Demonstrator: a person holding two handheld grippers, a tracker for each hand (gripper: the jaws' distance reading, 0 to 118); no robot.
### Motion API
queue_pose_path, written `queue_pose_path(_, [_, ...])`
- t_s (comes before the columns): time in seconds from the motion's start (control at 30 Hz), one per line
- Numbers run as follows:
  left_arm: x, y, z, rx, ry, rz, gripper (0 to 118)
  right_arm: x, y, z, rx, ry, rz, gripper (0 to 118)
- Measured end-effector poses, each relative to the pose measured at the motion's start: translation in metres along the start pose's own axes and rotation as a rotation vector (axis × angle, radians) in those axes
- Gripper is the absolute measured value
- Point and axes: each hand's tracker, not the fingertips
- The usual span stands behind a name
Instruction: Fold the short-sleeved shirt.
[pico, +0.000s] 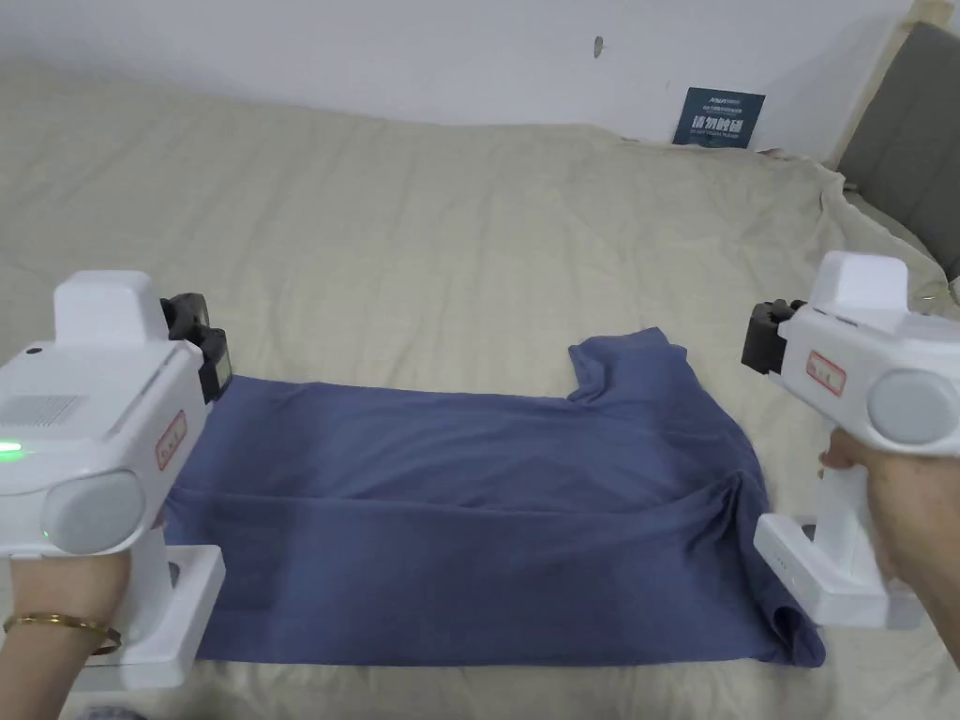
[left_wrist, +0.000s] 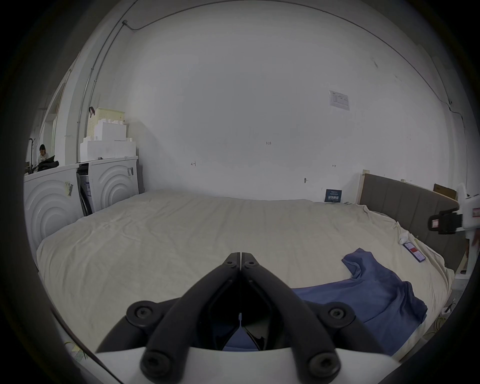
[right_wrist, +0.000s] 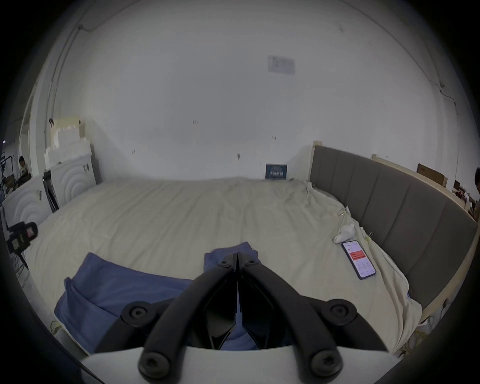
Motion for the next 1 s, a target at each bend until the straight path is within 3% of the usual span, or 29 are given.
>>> queue_pose_path(0.1, [-0.001,0.003,-0.008,0.001,0.007,0.004,0,0.007,0.013,-0.051,-0.138,-0.009,0.005,0])
queue_pose_path(0.27, [0.004,0.009,-0.024,-0.006,0.02,0.01,0,0.023,0.017,-0.135,-0.356,-0.013,-0.063,4])
queue_pose_path(0.37, [0.004,0.01,-0.038,-0.017,0.024,0.012,0,0.027,0.011,-0.171,-0.474,-0.022,-0.061,78])
queue_pose_path(0.4, [0.006,0.011,-0.041,-0.021,0.028,0.016,0,0.029,0.006,-0.184,-0.532,-0.017,-0.047,90])
queue_pose_path(0.5, [0.007,0.009,-0.055,-0.034,0.035,0.028,0,0.033,-0.01,-0.21,-0.606,-0.047,-0.045,94])
queue_pose_path(0.67, [0.007,0.0,-0.078,-0.071,0.041,0.043,0,0.045,-0.038,-0.24,-0.688,-0.112,-0.057,94])
queue_pose_path(0.73, [0.007,-0.004,-0.086,-0.093,0.044,0.051,0,0.047,-0.045,-0.246,-0.693,-0.126,-0.064,88])
queue_pose_path(0.77, [0.007,-0.006,-0.09,-0.102,0.048,0.051,0,0.05,-0.048,-0.247,-0.695,-0.135,-0.071,81])
queue_pose_path(0.83, [0.008,-0.009,-0.094,-0.118,0.055,0.049,0,0.053,-0.052,-0.25,-0.702,-0.128,-0.105,57])
queue_pose_path(0.87, [0.007,-0.01,-0.097,-0.127,0.056,0.049,0,0.053,-0.053,-0.25,-0.699,-0.098,-0.143,50])
queue_pose_path(0.93, [0.008,-0.012,-0.1,-0.138,0.058,0.05,0,0.056,-0.051,-0.249,-0.697,-0.097,-0.137,34])
queue_pose_path(0.97, [0.009,-0.012,-0.101,-0.145,0.061,0.051,0,0.055,-0.049,-0.249,-0.686,-0.093,-0.116,14])
queue_pose_path(1.0, [0.009,-0.012,-0.102,-0.157,0.063,0.058,0,0.054,-0.047,-0.247,-0.676,-0.089,-0.096,1])
